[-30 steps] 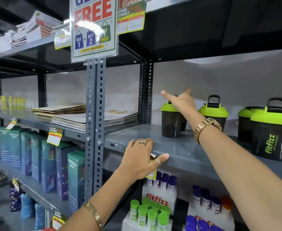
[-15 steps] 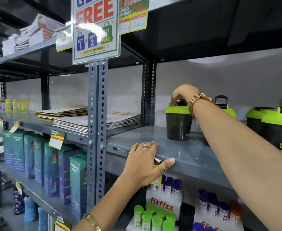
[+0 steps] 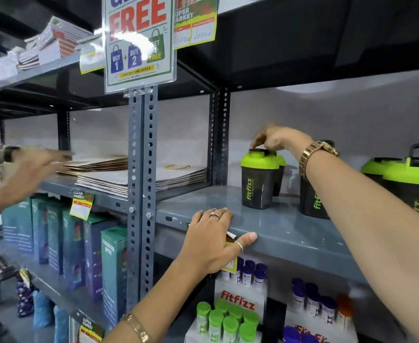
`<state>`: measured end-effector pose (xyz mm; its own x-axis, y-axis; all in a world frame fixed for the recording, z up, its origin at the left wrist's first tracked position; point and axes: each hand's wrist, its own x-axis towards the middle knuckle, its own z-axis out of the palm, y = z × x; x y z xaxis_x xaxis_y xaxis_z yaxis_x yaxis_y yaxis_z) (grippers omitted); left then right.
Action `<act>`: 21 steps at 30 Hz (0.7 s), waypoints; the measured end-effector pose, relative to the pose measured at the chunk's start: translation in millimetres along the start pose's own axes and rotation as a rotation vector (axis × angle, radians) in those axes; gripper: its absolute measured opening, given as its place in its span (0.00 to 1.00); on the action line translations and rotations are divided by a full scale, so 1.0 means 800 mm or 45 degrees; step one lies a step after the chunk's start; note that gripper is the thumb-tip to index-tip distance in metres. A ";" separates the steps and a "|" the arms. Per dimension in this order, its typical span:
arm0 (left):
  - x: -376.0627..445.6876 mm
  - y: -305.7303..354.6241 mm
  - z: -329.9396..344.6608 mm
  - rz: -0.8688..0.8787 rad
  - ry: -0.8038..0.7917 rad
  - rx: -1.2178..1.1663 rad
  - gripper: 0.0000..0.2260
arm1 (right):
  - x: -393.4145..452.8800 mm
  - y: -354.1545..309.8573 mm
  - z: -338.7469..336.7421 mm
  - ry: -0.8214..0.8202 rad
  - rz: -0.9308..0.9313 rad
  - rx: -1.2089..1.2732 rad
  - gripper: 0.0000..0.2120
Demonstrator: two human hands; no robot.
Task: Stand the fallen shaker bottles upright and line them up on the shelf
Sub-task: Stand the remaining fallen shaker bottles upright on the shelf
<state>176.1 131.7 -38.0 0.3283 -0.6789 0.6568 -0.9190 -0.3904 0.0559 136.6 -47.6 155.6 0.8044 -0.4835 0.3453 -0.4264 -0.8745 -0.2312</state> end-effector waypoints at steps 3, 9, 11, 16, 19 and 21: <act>0.001 0.000 0.001 -0.004 -0.027 0.006 0.45 | -0.002 0.011 0.009 0.186 -0.010 0.098 0.25; 0.001 0.000 0.002 -0.006 -0.031 0.003 0.44 | -0.010 0.010 0.013 0.234 -0.049 0.224 0.23; 0.001 0.000 0.001 -0.009 -0.033 -0.001 0.44 | -0.011 0.012 0.014 0.227 -0.056 0.231 0.21; 0.002 -0.001 -0.001 0.011 -0.030 0.019 0.44 | -0.019 0.025 0.019 0.329 -0.077 0.121 0.31; 0.005 0.001 -0.006 0.022 -0.037 -0.027 0.50 | -0.035 0.033 0.025 0.611 -0.146 0.203 0.33; 0.010 0.002 -0.010 -0.045 -0.058 -0.122 0.49 | -0.053 0.035 0.026 0.810 -0.187 0.222 0.29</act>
<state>175.8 130.9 -26.9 0.3686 -0.6940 0.6185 -0.9225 -0.3550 0.1514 99.5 -50.6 115.4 0.4257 -0.3357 0.8403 -0.2153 -0.9395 -0.2663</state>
